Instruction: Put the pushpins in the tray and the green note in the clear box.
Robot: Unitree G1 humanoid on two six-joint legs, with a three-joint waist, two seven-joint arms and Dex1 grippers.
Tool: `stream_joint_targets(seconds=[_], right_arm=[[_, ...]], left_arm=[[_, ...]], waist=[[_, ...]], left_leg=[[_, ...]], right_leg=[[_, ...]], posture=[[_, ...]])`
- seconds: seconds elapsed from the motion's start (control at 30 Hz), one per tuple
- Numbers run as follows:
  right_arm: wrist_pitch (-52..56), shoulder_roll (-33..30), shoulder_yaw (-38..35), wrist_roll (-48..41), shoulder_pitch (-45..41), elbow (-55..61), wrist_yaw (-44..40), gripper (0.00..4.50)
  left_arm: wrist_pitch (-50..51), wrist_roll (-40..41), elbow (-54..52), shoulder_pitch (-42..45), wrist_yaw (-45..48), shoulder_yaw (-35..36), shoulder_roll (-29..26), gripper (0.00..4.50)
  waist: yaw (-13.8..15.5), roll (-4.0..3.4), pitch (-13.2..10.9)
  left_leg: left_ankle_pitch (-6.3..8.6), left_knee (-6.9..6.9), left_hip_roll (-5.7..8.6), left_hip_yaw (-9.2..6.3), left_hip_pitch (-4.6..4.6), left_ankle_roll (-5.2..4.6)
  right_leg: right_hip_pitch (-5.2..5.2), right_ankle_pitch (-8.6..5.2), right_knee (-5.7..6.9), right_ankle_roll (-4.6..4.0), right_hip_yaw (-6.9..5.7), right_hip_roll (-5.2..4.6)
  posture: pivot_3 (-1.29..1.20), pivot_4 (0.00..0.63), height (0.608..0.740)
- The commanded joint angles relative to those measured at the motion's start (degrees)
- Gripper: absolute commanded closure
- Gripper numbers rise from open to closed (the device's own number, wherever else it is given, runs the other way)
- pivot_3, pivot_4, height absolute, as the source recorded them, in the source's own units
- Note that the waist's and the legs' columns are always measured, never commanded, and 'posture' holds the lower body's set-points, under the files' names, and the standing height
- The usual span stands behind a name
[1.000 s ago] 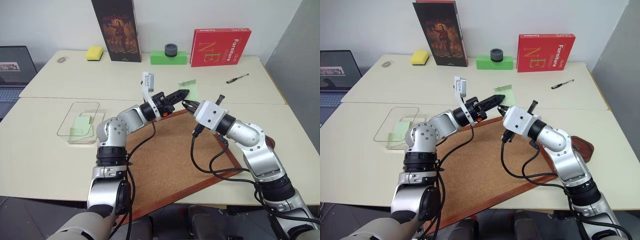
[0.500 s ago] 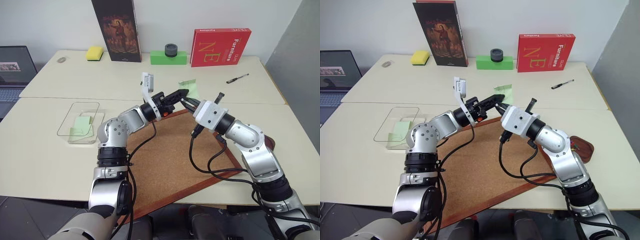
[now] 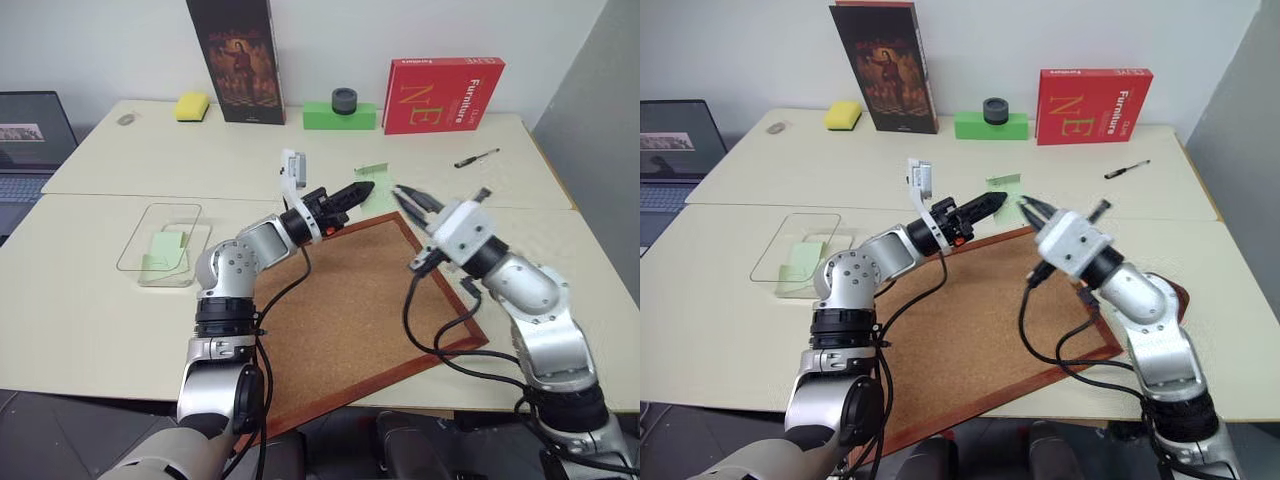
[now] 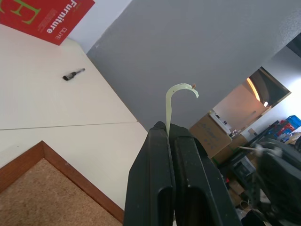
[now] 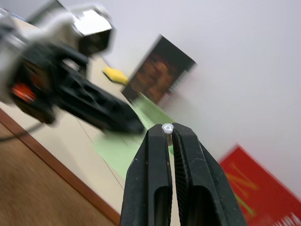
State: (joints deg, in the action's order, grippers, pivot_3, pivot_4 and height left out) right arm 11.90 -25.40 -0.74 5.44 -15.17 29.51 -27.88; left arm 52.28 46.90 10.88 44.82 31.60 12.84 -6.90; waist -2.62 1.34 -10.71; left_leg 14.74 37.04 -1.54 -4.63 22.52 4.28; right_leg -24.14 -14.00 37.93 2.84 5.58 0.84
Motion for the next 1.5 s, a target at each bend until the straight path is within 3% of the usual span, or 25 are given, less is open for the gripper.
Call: stream_joint_targets(seconds=[0.03, 0.17, 0.33, 0.73, 0.77, 0.83, 1.33, 1.5], right_arm=[[6.83, 0.15, -8.04, 0.09, 6.02, 4.75, 3.91, 4.50], [16.61, -0.53, -14.61, 1.47, 15.17, 4.16, 5.77, 4.50], [23.23, -4.46, -17.09, 2.26, 21.12, 2.70, 4.18, 4.50], [26.01, -8.73, -16.39, -0.88, 21.68, -2.07, 1.42, 4.50], [26.04, -8.78, -16.31, -1.11, 21.40, -2.32, 1.41, 3.95], [26.27, -8.70, -16.27, -1.90, 20.91, -2.90, 1.00, 3.67], [23.85, -8.68, -18.57, -7.16, 15.75, -0.77, 0.13, 0.33], [20.10, -8.18, -16.33, -14.28, 11.20, 2.63, -4.90, 0.33]], left_arm=[[0.88, 1.69, -4.75, -0.45, 0.33, 0.46, -1.93, 4.49], [1.13, 0.03, -9.48, -2.89, 3.44, -2.94, -5.34, 4.49], [-1.86, -2.95, -12.38, -4.42, 7.31, -7.84, -8.39, 4.49], [-4.49, -4.97, -13.78, -5.46, 9.83, -11.30, -8.88, 4.49], [-4.56, -5.06, -13.74, -5.44, 9.88, -11.30, -8.90, 4.50], [-4.65, -5.22, -13.69, -5.42, 9.96, -11.26, -8.92, 4.50], [-8.15, -7.99, -12.45, -4.87, 8.61, -9.83, -10.50, 4.50], [-12.29, -12.98, -12.98, -3.55, 3.68, -7.53, -13.37, 4.50]], waist=[[0.08, 0.00, 0.00], [0.23, 0.00, 0.01], [0.11, -0.02, 0.02], [-0.61, -0.03, 0.02], [-0.61, -0.03, 0.02], [-0.63, -0.02, 0.02], [-0.64, -0.02, 0.02], [-0.85, 0.00, 0.00]], left_leg=[[0.00, 0.01, 0.00, 0.00, -0.01, 0.00], [0.00, -0.04, 0.00, 0.01, -0.12, 0.00], [-0.01, 0.00, 0.01, 0.11, -0.18, 0.01], [0.00, -0.02, 0.02, 0.14, -0.56, 0.00], [0.00, -0.02, 0.02, 0.14, -0.56, 0.00], [0.00, -0.02, 0.02, 0.14, -0.56, 0.00], [0.00, -0.03, 0.02, 0.13, -0.56, 0.00], [0.00, -0.04, 0.01, 0.12, -0.58, 0.00]], right_leg=[[0.00, 0.00, 0.00, 0.00, 0.01, 0.00], [0.06, -0.01, 0.04, -0.01, 0.03, 0.01], [0.07, 0.00, 0.06, 0.02, 0.13, 0.01], [0.40, 0.00, 0.04, 0.04, 0.16, 0.02], [0.40, 0.00, 0.03, 0.04, 0.17, 0.02], [0.40, 0.00, 0.03, 0.04, 0.16, 0.02], [0.41, 0.00, 0.03, 0.05, 0.15, 0.02], [0.41, 0.00, 0.02, 0.04, 0.15, 0.03]], posture=[[0.00, 0.150, 0.740], [0.00, 0.150, 0.740], [0.00, 0.150, 0.740], [0.00, 0.150, 0.740], [0.00, 0.150, 0.740], [0.00, 0.150, 0.740], [0.00, 0.150, 0.740], [0.00, 0.150, 0.740]])
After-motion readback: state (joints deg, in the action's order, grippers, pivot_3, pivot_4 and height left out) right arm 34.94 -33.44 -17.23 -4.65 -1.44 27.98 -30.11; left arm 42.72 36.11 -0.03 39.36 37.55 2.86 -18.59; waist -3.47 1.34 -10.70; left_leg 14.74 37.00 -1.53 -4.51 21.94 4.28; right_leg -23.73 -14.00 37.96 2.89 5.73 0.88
